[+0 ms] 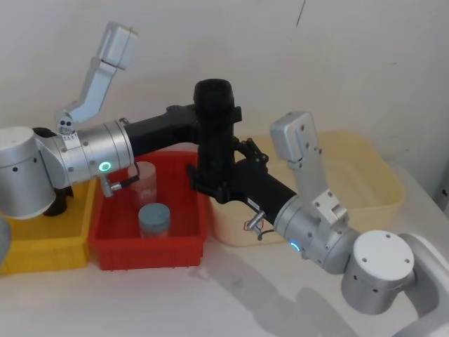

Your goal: Pick up the garbage bag with the one hand and transfer it to the other hand.

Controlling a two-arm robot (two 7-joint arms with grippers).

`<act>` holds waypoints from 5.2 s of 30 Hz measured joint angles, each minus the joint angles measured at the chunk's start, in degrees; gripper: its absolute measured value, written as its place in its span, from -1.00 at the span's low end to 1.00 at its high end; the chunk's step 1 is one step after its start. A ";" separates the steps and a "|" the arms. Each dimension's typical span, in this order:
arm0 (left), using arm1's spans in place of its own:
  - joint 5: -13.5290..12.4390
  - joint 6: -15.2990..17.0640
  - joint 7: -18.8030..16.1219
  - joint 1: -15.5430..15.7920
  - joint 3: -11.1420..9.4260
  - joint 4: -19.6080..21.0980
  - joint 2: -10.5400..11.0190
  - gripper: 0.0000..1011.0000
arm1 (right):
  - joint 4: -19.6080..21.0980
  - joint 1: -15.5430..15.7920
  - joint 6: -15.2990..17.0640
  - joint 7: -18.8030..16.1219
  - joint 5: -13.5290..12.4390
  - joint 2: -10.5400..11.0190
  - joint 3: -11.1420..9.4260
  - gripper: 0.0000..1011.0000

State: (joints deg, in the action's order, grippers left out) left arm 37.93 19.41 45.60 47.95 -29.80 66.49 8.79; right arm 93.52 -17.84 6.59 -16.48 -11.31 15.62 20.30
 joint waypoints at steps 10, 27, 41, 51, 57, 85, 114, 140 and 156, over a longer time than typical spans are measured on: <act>0.53 -0.15 0.99 0.30 -0.50 -0.49 -0.04 -0.15 | -0.50 -0.84 1.09 -0.43 -1.89 -1.62 -0.29 0.88; 0.86 -0.33 1.65 0.48 -0.78 -0.78 -0.09 -0.15 | -0.80 -1.34 1.76 -0.69 -3.05 -2.57 -0.50 0.05; 0.95 -0.36 1.83 0.53 -0.90 -0.86 -0.09 -0.11 | -0.83 -1.39 1.84 -0.68 -3.59 -2.65 -0.47 0.05; 0.95 -0.35 1.86 0.53 -0.93 -0.87 -0.09 0.40 | -1.07 -1.25 1.42 -0.32 -4.17 -2.60 -0.58 0.04; 0.94 -0.35 1.86 0.53 -0.92 -0.87 -0.09 0.77 | -1.93 -1.54 0.51 0.06 -4.24 -2.59 -0.69 0.04; 0.93 -0.35 1.76 0.52 -0.90 -0.82 -0.03 0.98 | -8.50 -6.41 -0.96 -0.54 -3.56 -3.16 -1.16 0.04; 0.87 -0.20 -11.98 -5.61 3.30 5.85 2.49 0.98 | -13.71 -9.85 -0.15 -1.20 -2.82 -1.71 -1.27 0.04; 5.42 1.11 -16.46 -11.62 6.39 11.16 4.19 0.98 | -22.45 -14.85 0.29 1.63 -0.66 -3.47 -3.22 0.35; 6.13 1.36 -17.35 -12.68 6.81 12.26 4.60 0.98 | -24.09 -15.79 0.29 2.20 -0.37 -3.84 -3.71 0.98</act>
State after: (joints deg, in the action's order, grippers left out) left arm 44.07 20.77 28.25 35.27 -23.00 78.76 13.39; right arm 69.42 -33.63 6.89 -14.28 -11.68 11.78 16.59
